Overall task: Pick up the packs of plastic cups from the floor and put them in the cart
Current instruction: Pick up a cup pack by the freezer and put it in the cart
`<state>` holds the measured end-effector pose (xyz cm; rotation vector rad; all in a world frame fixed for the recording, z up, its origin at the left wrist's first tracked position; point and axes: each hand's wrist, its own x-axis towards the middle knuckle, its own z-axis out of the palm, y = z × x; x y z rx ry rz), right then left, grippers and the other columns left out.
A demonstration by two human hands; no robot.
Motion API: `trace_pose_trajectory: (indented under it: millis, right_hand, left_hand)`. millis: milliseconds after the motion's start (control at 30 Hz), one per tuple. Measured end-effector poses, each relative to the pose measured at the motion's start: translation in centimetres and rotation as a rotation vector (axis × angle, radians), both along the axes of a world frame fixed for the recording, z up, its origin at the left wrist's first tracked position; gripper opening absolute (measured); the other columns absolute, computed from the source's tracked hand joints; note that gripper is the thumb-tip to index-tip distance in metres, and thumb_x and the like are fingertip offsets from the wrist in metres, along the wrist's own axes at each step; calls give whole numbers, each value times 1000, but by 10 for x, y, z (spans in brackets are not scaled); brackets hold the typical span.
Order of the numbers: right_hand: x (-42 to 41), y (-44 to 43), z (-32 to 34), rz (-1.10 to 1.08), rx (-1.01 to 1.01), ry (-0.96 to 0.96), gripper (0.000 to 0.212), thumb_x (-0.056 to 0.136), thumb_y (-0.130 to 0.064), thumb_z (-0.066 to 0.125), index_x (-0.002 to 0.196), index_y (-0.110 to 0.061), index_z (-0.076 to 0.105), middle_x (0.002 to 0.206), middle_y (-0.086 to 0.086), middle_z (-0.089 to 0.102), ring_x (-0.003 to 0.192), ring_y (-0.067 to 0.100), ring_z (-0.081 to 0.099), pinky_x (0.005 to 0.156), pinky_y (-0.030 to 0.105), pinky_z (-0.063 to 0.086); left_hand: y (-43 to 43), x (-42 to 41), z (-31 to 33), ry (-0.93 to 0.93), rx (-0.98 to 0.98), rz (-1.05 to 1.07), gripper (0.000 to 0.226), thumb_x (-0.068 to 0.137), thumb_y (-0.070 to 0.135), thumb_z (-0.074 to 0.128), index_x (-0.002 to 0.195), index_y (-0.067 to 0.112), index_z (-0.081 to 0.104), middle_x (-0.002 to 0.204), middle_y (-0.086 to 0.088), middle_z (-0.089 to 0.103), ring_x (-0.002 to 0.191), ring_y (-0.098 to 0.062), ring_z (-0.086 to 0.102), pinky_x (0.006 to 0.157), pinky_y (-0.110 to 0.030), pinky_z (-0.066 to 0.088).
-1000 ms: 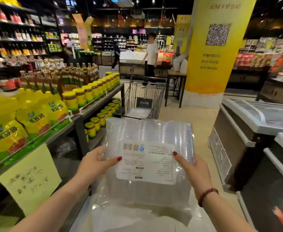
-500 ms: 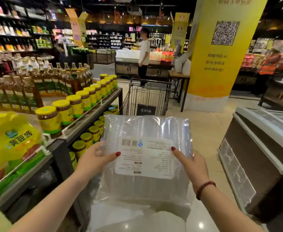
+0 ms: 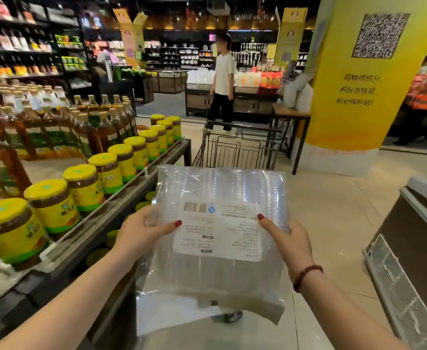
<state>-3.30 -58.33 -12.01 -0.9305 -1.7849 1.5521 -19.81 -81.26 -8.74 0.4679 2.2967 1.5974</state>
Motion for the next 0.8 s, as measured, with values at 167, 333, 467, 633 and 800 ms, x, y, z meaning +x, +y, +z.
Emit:
trace_pose_trajectory:
  millis: [167, 333, 467, 633, 800]
  right_hand:
    - [-69, 76, 3, 43, -26, -22, 35, 72, -51, 79, 94, -28, 67, 89, -6, 75, 85, 18, 72, 81, 42, 59]
    - [-127, 125, -2, 62, -27, -25, 46, 70, -58, 78, 100, -27, 64, 98, -8, 71, 91, 11, 66, 75, 31, 53]
    - [-170, 155, -12, 14, -68, -46, 60, 70, -59, 78, 114, -22, 63, 104, -7, 70, 98, 15, 66, 85, 36, 53]
    - [-235, 198, -30, -39, -90, -60, 46, 72, -53, 79, 107, -26, 67, 99, -7, 73, 91, 14, 68, 79, 34, 54]
    - [-316, 242, -50, -115, -150, -109, 63, 72, -53, 79, 122, -19, 63, 115, -3, 69, 104, 20, 65, 94, 40, 52]
  left_hand:
    - [70, -60, 7, -6, 3, 44, 56, 66, 35, 85, 116, 29, 61, 107, 1, 73, 95, -22, 71, 87, -51, 56]
    - [118, -115, 4, 14, 2, 44, 33, 72, 32, 82, 90, 43, 57, 97, 5, 73, 87, -18, 71, 84, -49, 58]
    - [154, -163, -6, 5, 6, 28, 33, 73, 27, 82, 88, 40, 55, 93, 4, 74, 83, -19, 73, 82, -48, 58]
    - [207, -244, -28, -22, -13, -11, 33, 73, 30, 83, 96, 35, 60, 96, 1, 75, 84, -17, 73, 81, -46, 59]
    - [271, -343, -59, 1, -88, -33, 51, 69, 45, 83, 111, 26, 62, 99, 2, 72, 91, -20, 69, 84, -47, 57]
